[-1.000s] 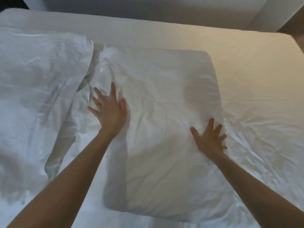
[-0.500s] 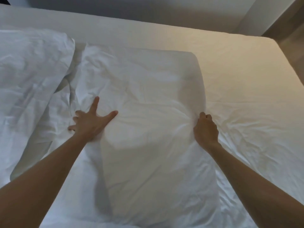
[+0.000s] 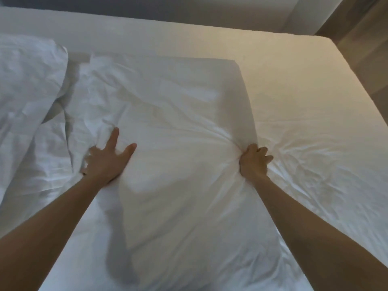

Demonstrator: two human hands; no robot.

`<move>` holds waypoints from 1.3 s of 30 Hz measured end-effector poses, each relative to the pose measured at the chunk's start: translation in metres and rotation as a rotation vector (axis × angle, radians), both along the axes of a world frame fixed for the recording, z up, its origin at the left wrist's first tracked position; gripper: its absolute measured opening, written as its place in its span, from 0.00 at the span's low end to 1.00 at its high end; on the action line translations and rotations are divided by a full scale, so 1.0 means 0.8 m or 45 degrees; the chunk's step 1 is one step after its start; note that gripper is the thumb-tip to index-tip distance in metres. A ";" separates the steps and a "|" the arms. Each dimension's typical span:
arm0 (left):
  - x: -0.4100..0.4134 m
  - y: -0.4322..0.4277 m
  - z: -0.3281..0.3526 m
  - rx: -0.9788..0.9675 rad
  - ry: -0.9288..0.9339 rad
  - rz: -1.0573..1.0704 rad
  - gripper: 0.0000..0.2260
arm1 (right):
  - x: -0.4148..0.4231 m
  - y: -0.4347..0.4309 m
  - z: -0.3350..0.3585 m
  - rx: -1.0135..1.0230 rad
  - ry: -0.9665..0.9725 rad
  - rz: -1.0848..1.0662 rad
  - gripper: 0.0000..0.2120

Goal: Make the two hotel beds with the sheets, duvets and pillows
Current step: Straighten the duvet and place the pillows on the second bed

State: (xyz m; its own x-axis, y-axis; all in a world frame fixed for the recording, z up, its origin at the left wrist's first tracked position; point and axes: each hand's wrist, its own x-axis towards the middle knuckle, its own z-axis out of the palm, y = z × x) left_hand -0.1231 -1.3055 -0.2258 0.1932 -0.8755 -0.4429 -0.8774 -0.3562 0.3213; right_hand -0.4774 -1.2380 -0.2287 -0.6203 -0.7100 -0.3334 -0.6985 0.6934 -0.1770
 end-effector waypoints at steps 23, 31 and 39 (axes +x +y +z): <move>0.037 0.080 0.096 -0.171 0.260 -0.333 0.27 | 0.034 0.020 0.131 -0.566 -0.637 -0.369 0.25; 0.109 0.081 0.233 -0.276 0.516 -0.234 0.23 | 0.177 -0.003 0.289 -0.803 -0.716 -0.111 0.17; 0.270 0.060 0.319 -0.296 0.783 -0.186 0.22 | 0.382 -0.041 0.416 -0.901 -0.581 0.154 0.17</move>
State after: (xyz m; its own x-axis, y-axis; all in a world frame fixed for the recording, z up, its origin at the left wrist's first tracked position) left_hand 0.0927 -1.2574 0.0295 -0.1616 -0.9595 -0.2309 -0.5439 -0.1087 0.8321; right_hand -0.1722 -1.2712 0.1044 -0.4395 -0.8981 0.0153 -0.5154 0.2381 -0.8232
